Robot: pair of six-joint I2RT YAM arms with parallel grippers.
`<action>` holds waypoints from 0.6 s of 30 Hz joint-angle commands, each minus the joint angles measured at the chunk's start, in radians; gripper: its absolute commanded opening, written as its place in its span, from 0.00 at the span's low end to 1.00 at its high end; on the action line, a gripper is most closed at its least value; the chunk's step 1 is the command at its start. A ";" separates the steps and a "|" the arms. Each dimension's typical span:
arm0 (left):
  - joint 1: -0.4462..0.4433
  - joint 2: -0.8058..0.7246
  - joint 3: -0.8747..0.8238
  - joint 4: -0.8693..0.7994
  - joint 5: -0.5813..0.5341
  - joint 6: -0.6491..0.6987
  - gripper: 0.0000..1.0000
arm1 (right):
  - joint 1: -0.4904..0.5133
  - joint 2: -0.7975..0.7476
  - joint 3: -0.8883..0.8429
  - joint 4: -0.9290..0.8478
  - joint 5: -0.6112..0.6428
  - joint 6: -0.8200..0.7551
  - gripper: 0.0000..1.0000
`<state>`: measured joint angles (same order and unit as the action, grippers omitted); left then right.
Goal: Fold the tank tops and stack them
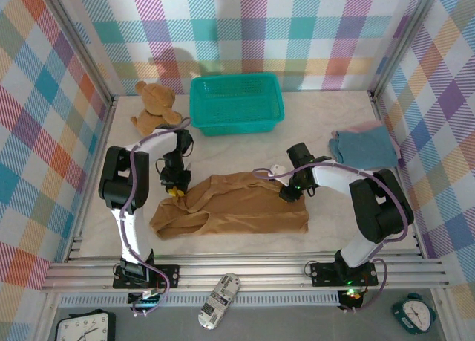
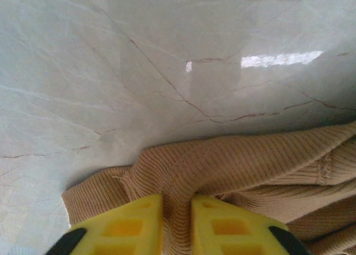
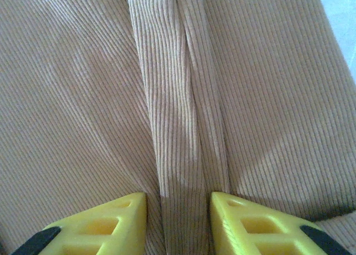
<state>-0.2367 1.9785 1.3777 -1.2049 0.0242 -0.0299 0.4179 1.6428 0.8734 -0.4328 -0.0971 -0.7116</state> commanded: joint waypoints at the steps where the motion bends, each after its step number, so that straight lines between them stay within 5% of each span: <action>1: 0.011 0.027 -0.008 -0.054 -0.026 0.007 0.13 | -0.014 0.027 -0.013 -0.099 0.024 0.011 0.35; 5: 0.012 0.024 0.013 -0.059 -0.069 0.008 0.00 | -0.015 0.030 -0.013 -0.098 0.032 0.015 0.34; 18: 0.074 -0.043 0.237 -0.148 -0.213 -0.011 0.00 | -0.032 0.025 -0.020 -0.098 0.038 0.020 0.32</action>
<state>-0.1905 1.9743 1.5867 -1.2846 -0.1280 -0.0338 0.4004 1.6428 0.8745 -0.4389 -0.0937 -0.7036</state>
